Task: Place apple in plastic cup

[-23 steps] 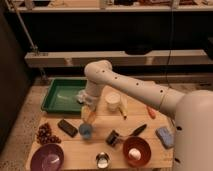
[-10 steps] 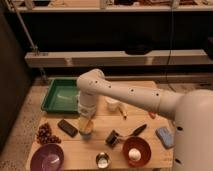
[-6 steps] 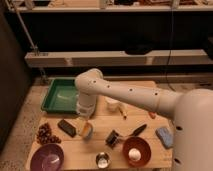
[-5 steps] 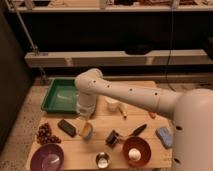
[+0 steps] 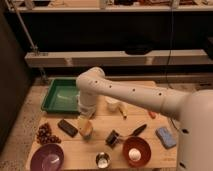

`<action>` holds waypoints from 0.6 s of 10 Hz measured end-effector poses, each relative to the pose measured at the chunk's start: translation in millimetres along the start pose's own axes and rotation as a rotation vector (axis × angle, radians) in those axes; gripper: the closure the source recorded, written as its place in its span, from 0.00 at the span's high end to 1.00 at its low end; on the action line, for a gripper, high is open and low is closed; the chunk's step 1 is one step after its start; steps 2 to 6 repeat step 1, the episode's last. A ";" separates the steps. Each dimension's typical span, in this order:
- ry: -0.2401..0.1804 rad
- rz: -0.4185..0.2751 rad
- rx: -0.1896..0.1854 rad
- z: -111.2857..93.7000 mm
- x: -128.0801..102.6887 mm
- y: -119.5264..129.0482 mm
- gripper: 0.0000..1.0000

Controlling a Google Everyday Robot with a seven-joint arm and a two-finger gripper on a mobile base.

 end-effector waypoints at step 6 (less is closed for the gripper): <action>0.014 0.016 -0.009 -5.0 -2.4 3.2 0.62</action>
